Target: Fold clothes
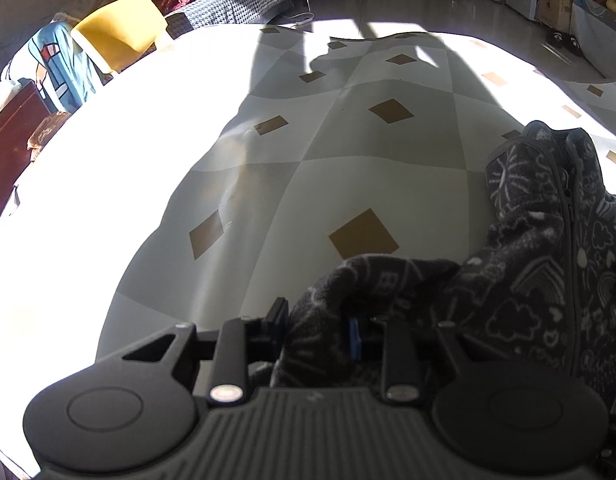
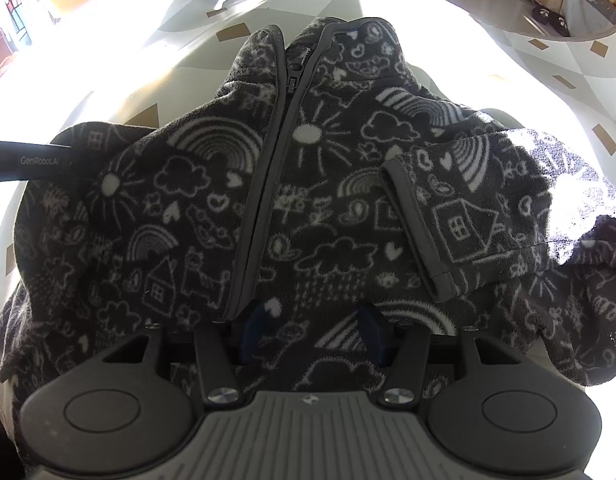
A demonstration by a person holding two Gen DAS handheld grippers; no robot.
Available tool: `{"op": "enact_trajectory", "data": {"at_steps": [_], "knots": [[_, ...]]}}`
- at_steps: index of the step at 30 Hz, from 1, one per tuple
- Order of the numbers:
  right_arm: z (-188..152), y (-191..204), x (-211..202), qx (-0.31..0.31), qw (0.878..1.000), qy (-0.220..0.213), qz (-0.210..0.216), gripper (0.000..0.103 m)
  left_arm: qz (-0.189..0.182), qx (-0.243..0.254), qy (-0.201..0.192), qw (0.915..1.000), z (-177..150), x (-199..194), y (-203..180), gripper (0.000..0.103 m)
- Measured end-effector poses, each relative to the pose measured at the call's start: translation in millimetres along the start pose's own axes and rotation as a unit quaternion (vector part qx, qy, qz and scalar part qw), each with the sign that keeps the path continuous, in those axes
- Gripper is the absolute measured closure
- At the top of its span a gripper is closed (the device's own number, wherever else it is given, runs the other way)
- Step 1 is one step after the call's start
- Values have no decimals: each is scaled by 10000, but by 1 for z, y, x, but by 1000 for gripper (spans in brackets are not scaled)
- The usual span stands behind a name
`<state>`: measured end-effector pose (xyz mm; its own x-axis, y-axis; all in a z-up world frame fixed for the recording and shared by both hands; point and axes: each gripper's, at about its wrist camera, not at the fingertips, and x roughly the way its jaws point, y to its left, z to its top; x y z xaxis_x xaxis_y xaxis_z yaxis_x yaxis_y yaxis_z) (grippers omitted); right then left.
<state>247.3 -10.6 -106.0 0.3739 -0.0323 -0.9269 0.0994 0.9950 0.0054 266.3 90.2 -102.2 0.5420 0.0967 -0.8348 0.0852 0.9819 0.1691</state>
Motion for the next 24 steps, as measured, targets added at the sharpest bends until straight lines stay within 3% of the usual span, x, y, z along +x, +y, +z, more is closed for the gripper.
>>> {"op": "enact_trajectory", "data": {"at_steps": [5,10,15,20,24], "knots": [[-1,-2,-1,-16,10000,-12,-1,51,621,-418,-256,9969,6,-6,22,76],[-1,-2,-1,-42,10000,-15,-21,51,1002,-615,-289,9926,9,-6,35,74],[-1,-1,-1,-65,10000,-16,-42,51,471,-560,-171,9972,7,-7,35,68],[0,-1,-1,-97,9999,-25,-54,51,107,-293,-447,9985,15,-13,27,37],[0,0,-1,-121,9999,-35,-66,51,-44,-8,-418,9991,25,-7,23,31]]}}
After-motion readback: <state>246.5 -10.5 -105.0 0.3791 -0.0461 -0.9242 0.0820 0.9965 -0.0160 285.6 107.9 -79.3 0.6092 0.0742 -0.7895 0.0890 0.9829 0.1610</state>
